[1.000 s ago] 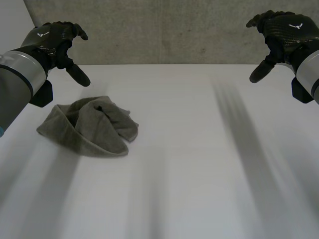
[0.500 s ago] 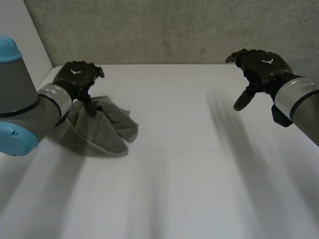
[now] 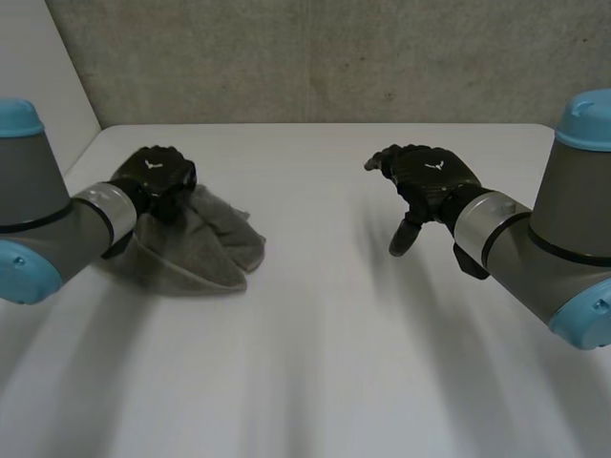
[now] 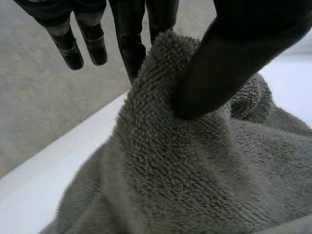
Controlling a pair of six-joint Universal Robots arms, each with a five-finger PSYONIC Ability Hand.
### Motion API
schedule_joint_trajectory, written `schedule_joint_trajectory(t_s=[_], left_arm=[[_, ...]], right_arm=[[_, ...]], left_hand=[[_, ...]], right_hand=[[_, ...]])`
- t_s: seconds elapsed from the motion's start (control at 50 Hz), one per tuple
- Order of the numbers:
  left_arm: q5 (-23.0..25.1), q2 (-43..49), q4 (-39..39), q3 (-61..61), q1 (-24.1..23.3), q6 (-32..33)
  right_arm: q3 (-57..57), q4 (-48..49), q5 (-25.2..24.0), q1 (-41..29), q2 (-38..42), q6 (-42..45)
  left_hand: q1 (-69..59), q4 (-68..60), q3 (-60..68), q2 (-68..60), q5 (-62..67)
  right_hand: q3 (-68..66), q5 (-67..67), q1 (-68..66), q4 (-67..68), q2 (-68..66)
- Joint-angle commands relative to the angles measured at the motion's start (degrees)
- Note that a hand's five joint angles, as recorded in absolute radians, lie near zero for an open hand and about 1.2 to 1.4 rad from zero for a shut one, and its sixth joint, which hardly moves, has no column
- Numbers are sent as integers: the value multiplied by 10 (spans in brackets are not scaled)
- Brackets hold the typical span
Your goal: Fold the towel.
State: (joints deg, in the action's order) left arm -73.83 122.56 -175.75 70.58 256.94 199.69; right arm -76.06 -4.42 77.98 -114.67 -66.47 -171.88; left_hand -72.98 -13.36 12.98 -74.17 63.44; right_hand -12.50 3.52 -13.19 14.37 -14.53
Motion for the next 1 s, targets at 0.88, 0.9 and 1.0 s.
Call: schedule_joint_trajectory(t_s=[0.88, 0.9, 1.0], left_arm=[[-137, -92, -132, 62, -221, -217], [-126, -114, -131, 80, -211, -217], [-66, -154, -129, 130, -174, -203]], right_arm=[[-41, -51, -9, 80, -212, 60], [-46, -76, -13, 81, -221, 81], [-83, -145, -31, 80, -226, 137]], left_hand=[[607, 34, -30, 619, -612], [602, 34, -30, 614, -607], [589, 34, -30, 601, -594]], right_hand=[[25, -35, 32, -44, 45], [25, -35, 32, -44, 45], [25, -35, 32, -44, 45]])
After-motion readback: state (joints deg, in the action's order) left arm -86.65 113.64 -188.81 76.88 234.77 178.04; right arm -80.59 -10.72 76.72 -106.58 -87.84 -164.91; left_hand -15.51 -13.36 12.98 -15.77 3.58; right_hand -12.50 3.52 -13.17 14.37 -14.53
